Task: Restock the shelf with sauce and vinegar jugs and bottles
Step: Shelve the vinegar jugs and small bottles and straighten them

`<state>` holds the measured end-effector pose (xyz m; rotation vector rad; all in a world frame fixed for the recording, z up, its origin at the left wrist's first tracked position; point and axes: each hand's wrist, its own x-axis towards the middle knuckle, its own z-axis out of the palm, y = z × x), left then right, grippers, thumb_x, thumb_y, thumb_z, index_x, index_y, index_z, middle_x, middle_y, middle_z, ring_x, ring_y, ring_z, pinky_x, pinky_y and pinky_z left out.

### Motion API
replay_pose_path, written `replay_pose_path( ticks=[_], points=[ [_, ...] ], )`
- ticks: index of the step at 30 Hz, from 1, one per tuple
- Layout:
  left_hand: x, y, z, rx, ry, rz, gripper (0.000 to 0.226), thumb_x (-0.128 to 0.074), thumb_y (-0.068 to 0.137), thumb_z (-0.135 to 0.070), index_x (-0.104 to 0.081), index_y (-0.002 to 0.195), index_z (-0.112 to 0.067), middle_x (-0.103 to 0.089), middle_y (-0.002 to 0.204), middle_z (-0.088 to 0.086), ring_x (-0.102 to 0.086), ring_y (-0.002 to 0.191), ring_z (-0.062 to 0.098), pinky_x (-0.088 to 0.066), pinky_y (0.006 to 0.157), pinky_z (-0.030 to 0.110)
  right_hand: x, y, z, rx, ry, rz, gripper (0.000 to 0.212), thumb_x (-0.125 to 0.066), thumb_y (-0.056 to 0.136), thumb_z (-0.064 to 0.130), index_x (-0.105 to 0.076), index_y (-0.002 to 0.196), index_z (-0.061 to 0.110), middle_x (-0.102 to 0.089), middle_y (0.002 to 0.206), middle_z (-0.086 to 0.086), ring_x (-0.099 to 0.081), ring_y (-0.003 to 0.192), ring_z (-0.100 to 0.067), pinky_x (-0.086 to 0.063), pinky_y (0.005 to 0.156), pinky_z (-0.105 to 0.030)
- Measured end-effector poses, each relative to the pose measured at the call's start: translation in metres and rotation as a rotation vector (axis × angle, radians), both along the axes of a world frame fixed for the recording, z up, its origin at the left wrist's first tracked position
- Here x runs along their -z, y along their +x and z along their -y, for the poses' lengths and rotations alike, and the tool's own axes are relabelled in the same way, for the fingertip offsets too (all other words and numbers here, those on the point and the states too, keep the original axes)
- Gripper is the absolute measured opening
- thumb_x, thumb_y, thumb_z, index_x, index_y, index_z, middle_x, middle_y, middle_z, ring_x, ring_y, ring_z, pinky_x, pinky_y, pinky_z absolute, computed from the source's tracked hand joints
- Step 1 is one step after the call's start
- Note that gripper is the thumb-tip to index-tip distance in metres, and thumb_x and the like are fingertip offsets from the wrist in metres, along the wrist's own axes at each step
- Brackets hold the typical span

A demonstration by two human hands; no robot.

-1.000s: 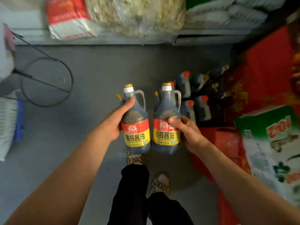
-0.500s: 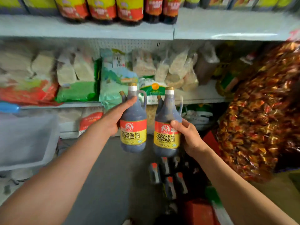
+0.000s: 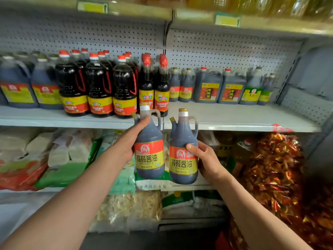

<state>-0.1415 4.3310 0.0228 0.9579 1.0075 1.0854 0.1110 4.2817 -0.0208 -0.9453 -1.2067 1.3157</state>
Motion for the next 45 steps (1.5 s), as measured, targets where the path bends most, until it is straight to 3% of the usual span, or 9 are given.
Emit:
replay_pose_path(
  ticks=[4, 6, 8, 10, 14, 22, 26, 36, 45],
  points=[
    [-0.018, 0.021, -0.047, -0.028, 0.047, 0.048, 0.092, -0.092, 0.032, -0.065, -0.071, 0.112, -0.025, -0.076, 0.106, 0.005, -0.075, 0.092, 0.026, -0.058, 0.080, 0.040, -0.020, 0.013, -0.046, 0.042, 0.061, -0.028, 0.048, -0.081, 0.079, 0.034, -0.068, 0.118, 0.010, -0.071, 0.116, -0.022, -0.070, 0.105, -0.038, -0.059, 0.088, -0.046],
    [-0.027, 0.031, -0.076, -0.020, 0.059, 0.066, 0.087, -0.093, 0.039, -0.061, -0.071, 0.114, -0.024, -0.076, 0.107, 0.006, -0.074, 0.095, 0.028, -0.058, 0.084, 0.044, -0.028, 0.019, -0.074, 0.097, 0.065, -0.039, 0.064, -0.084, 0.072, 0.041, -0.062, 0.124, 0.011, -0.073, 0.115, -0.018, -0.071, 0.104, -0.036, -0.059, 0.084, -0.044],
    [-0.035, 0.043, -0.110, -0.019, 0.084, 0.083, 0.077, -0.093, 0.043, -0.057, -0.073, 0.109, -0.023, -0.077, 0.102, 0.006, -0.075, 0.088, 0.027, -0.061, 0.072, 0.041, -0.036, 0.023, -0.103, 0.167, 0.078, -0.031, 0.076, -0.085, 0.068, 0.045, -0.057, 0.129, 0.010, -0.074, 0.114, -0.014, -0.072, 0.103, -0.033, -0.060, 0.080, -0.040],
    [-0.043, 0.057, -0.142, -0.044, 0.115, 0.085, 0.063, -0.091, 0.045, -0.054, -0.073, 0.097, -0.023, -0.078, 0.091, 0.004, -0.076, 0.077, 0.023, -0.059, 0.056, 0.034, -0.041, 0.029, -0.134, 0.226, 0.102, -0.047, 0.076, -0.085, 0.069, 0.041, -0.054, 0.131, 0.010, -0.073, 0.114, -0.014, -0.073, 0.103, -0.033, -0.059, 0.080, -0.040],
    [-0.053, 0.080, -0.196, -0.078, 0.185, 0.025, 0.046, -0.087, 0.065, -0.051, -0.072, 0.097, -0.023, -0.078, 0.085, -0.001, -0.076, 0.073, 0.018, -0.055, 0.051, 0.025, -0.049, 0.040, -0.184, 0.295, 0.125, -0.097, 0.068, -0.082, 0.074, 0.035, -0.053, 0.131, 0.011, -0.074, 0.113, -0.012, -0.072, 0.103, -0.031, -0.060, 0.077, -0.036],
    [-0.026, 0.123, -0.256, -0.127, 0.333, -0.153, 0.075, -0.076, 0.047, -0.073, -0.071, 0.109, -0.031, -0.075, 0.102, -0.009, -0.070, 0.095, 0.015, -0.056, 0.085, 0.038, -0.026, 0.068, -0.255, 0.329, 0.165, -0.106, 0.065, -0.082, 0.076, 0.024, -0.052, 0.133, 0.013, -0.072, 0.117, -0.013, -0.070, 0.107, -0.035, -0.058, 0.083, -0.040],
    [-0.010, 0.139, -0.266, -0.113, 0.437, -0.232, 0.052, -0.073, 0.049, -0.075, -0.068, 0.090, -0.042, -0.071, 0.091, -0.026, -0.065, 0.090, -0.003, -0.049, 0.073, 0.024, -0.015, 0.085, -0.272, 0.335, 0.175, -0.163, 0.064, -0.076, 0.078, 0.015, -0.048, 0.135, 0.002, -0.069, 0.120, -0.021, -0.069, 0.107, -0.038, -0.058, 0.083, -0.041],
    [-0.003, 0.155, -0.276, -0.147, 0.436, -0.186, 0.030, -0.070, 0.054, -0.076, -0.062, 0.081, -0.065, -0.068, 0.096, -0.025, -0.066, 0.096, 0.003, -0.051, 0.078, 0.028, -0.006, 0.114, -0.285, 0.139, 0.216, -0.054, 0.050, -0.056, 0.094, 0.011, -0.046, 0.143, 0.004, -0.059, 0.135, -0.023, -0.060, 0.122, -0.036, -0.053, 0.098, -0.046],
    [0.004, 0.135, -0.270, 0.012, 0.315, -0.225, 0.079, -0.071, 0.055, -0.077, -0.057, 0.122, -0.037, -0.068, 0.114, -0.015, -0.065, 0.103, 0.009, -0.051, 0.076, 0.028, 0.002, 0.110, -0.276, 0.326, 0.167, 0.123, 0.056, -0.068, 0.087, 0.034, -0.048, 0.133, 0.009, -0.063, 0.131, -0.009, -0.063, 0.121, -0.023, -0.053, 0.097, -0.044]
  ],
)
